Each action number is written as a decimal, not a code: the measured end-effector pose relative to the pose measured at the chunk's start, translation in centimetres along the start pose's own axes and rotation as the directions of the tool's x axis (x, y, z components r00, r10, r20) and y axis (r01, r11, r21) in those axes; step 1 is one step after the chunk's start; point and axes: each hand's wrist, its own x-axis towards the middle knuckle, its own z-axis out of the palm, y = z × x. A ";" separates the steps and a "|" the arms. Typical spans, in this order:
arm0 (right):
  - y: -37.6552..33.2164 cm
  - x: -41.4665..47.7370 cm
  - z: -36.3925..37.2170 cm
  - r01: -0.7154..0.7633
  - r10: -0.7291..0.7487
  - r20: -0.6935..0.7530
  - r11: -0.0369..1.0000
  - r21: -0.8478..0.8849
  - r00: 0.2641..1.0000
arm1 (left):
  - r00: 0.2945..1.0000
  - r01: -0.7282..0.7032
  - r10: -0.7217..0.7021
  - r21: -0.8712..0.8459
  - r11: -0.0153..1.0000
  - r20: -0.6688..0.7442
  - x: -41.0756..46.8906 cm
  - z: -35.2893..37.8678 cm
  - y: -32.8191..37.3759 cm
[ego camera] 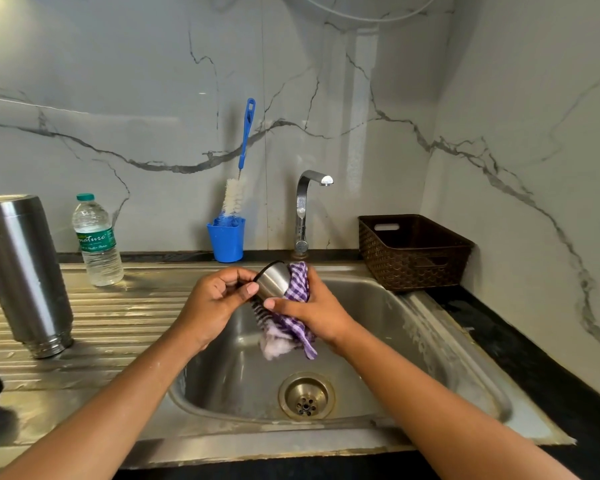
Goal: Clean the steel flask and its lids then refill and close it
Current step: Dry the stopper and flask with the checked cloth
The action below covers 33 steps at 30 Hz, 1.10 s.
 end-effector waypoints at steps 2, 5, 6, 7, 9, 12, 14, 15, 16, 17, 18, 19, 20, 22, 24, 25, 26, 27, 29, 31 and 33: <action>0.1 -0.1 0.2 0.196 -0.294 -0.119 0.839 -0.508 0.948 | 1.000 -0.024 0.024 0.041 0.999 -0.002 0.1 0.0 -0.1; 0.3 0.0 0.6 0.267 -0.512 -0.044 0.518 -0.813 0.858 | 0.998 -0.068 0.069 0.079 0.995 -0.004 -0.1 0.3 -0.1; 0.4 0.1 0.5 0.243 -0.441 -0.057 0.593 -0.767 0.896 | 0.997 -0.077 0.077 0.092 0.993 0.000 -0.1 0.3 -0.3; 0.3 0.1 0.5 0.188 -0.307 -0.081 0.748 -0.636 0.948 | 0.997 -0.081 0.081 0.099 0.992 0.011 -0.3 0.4 -0.4; 0.1 -0.1 0.1 0.014 -0.017 -0.032 0.994 -0.107 0.999 | 0.994 -0.107 0.104 0.118 0.987 0.029 -0.4 0.5 -0.6; 0.5 0.2 -0.5 -0.015 0.019 -0.031 0.991 0.133 0.999 | 0.995 -0.096 0.094 0.078 0.992 0.032 -0.4 0.7 -0.5; 0.0 0.1 -0.3 0.058 -0.067 -0.109 0.995 -0.079 0.992 | 0.998 -0.058 0.059 -0.022 0.998 0.037 -0.4 0.8 -0.2; -0.3 0.0 -0.2 0.097 -0.133 -0.131 0.964 -0.247 0.982 | 0.999 -0.033 0.036 -0.089 0.996 0.030 -0.5 0.8 0.1; -0.2 0.1 0.0 0.137 -0.211 -0.137 0.899 -0.415 0.968 | 1.000 -0.027 0.028 -0.125 0.992 0.010 -0.4 0.7 0.0; -0.2 0.0 0.2 0.165 -0.282 -0.134 0.819 -0.549 0.950 | 1.000 -0.024 0.023 -0.137 0.990 -0.005 -0.3 0.7 0.1; -0.3 -0.1 0.4 0.182 -0.338 -0.127 0.744 -0.642 0.933 | 1.000 -0.028 0.027 -0.111 0.993 -0.005 -0.3 0.8 0.0; -0.4 -0.1 0.5 0.199 -0.383 -0.108 0.676 -0.710 0.917 | 1.000 -0.014 0.015 -0.076 0.997 0.014 -0.3 0.9 0.1; -0.2 0.1 0.6 0.210 -0.410 -0.081 0.616 -0.759 0.908 | 0.999 -0.013 0.015 -0.045 0.999 0.038 -0.3 1.0 0.0; -0.1 0.3 0.7 0.192 -0.381 -0.076 0.617 -0.764 0.921 | 0.998 -0.029 0.029 -0.013 1.000 0.047 -0.2 1.0 -0.2; 0.0 0.3 0.3 0.102 -0.168 -0.093 0.864 -0.493 0.981 | 0.997 -0.064 0.064 -0.011 0.998 0.038 -0.2 0.9 -0.1; 0.0 0.3 0.0 0.011 -0.025 -0.056 0.970 -0.243 0.998 | 0.996 -0.083 0.083 -0.004 0.997 0.045 -0.3 0.8 0.0; 0.4 0.3 -0.3 -0.063 0.063 -0.008 0.996 -0.063 0.998 | 0.993 -0.101 0.101 0.000 0.995 0.060 -0.3 0.7 -0.2; 0.5 0.3 -0.4 -0.061 0.062 0.004 0.998 -0.016 0.998 | 0.991 -0.109 0.108 0.009 0.994 0.074 -0.3 0.8 -0.1; 0.4 0.1 -0.2 0.073 -0.112 -0.102 0.942 -0.329 0.989 | 0.991 -0.120 0.118 0.032 0.992 0.065 -0.2 0.9 -0.2; 0.3 0.0 0.2 0.235 -0.415 -0.097 0.676 -0.698 0.905 | 0.992 -0.114 0.114 -0.003 0.993 0.048 -0.1 0.8 -0.3; 0.1 0.1 0.5 0.289 -0.499 -0.065 0.599 -0.746 0.864 | 0.992 -0.121 0.121 -0.017 0.993 0.042 -0.2 0.7 -0.3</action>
